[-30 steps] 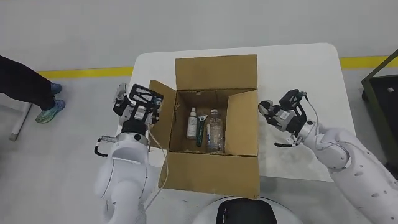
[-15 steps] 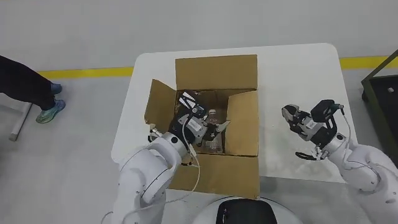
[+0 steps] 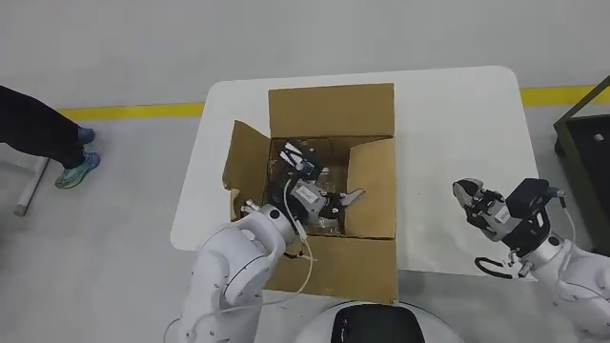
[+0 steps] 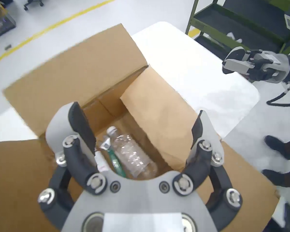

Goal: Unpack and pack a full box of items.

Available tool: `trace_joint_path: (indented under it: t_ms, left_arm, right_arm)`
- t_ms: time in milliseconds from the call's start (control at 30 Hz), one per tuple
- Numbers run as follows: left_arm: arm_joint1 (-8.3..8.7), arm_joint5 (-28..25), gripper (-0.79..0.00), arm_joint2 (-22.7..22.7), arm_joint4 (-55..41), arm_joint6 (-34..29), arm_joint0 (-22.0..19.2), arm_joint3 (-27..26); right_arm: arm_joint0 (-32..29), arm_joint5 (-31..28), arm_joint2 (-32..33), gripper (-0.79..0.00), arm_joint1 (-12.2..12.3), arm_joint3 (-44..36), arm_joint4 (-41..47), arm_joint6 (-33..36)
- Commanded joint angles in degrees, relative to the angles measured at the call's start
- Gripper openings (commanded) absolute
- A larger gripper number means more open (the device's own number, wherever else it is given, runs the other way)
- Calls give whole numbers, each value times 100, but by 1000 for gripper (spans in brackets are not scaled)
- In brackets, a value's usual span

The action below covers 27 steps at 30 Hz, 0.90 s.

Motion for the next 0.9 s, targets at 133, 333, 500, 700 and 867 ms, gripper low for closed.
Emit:
trace_joint_path:
  t_ms: [133, 333, 500, 700, 867]
  left_arm:
    - [-50, 878, 0, -48, -3066, 146, -189, 889]
    - [2, 1244, 0, -88, -3433, -358, -323, 1563]
    - [46, 1340, 0, -24, -3420, -432, -250, 1841]
    - [84, 1431, 0, 104, -3267, -419, -197, 2011]
    - [78, 1656, 0, 115, -3792, -136, -72, 2104]
  right_arm:
    - [-152, -71, 22, -785, -7, -115, 10, -32]
    - [-188, -105, -93, -785, -23, -37, -39, -75]
    - [-155, -114, -251, -785, -39, 8, -146, -77]
    - [-78, -125, -385, -785, -54, 125, -169, -67]
    - [-5, -173, -577, -785, -74, 243, -77, -46]
